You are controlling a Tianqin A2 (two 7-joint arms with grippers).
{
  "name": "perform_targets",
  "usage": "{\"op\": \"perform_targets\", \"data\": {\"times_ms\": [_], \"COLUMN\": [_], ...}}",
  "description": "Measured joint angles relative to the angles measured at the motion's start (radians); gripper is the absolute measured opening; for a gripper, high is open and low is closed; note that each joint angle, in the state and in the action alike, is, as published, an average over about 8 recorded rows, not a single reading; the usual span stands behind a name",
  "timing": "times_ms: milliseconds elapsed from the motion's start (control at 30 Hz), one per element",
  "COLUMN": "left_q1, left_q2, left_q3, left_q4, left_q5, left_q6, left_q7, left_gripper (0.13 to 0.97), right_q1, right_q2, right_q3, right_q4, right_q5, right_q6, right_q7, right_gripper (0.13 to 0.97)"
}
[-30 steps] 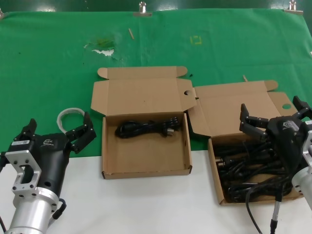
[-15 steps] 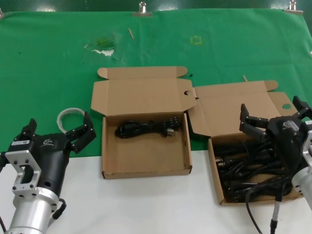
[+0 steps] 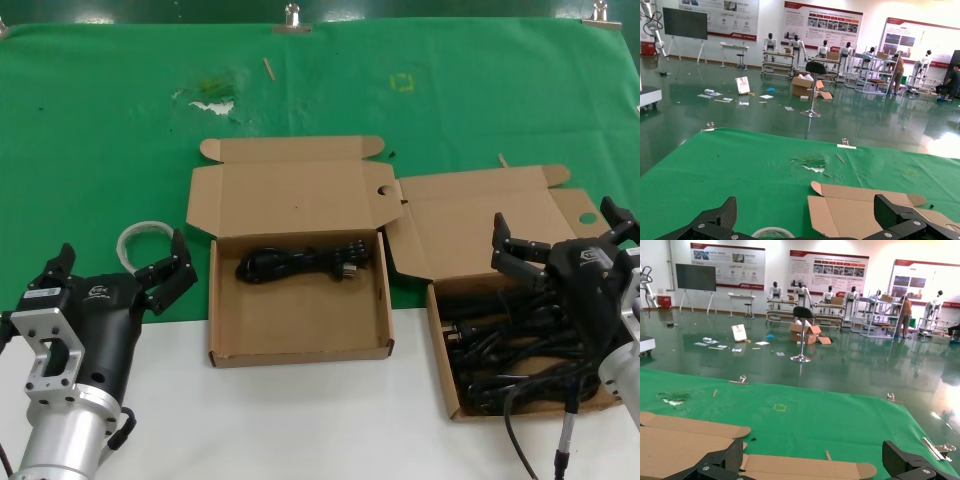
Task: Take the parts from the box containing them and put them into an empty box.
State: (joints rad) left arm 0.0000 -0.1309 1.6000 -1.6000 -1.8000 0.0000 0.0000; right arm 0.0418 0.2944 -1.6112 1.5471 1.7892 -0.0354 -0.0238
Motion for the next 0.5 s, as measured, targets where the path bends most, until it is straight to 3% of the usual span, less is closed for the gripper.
{"op": "perform_targets", "data": {"times_ms": [500], "left_q1": [0.0], "left_q2": [0.0], "left_q3": [0.0], "left_q4": [0.0], "left_q5": [0.0], "left_q6": [0.0], "left_q7": [0.0], "left_gripper": [0.966], "right_q1": [0.0], "right_q2": [0.0], "right_q3": [0.0], "right_q4": [0.0], "right_q5": [0.0], "right_q6": [0.0], "right_q7": [0.0], "right_gripper": [0.966]}}
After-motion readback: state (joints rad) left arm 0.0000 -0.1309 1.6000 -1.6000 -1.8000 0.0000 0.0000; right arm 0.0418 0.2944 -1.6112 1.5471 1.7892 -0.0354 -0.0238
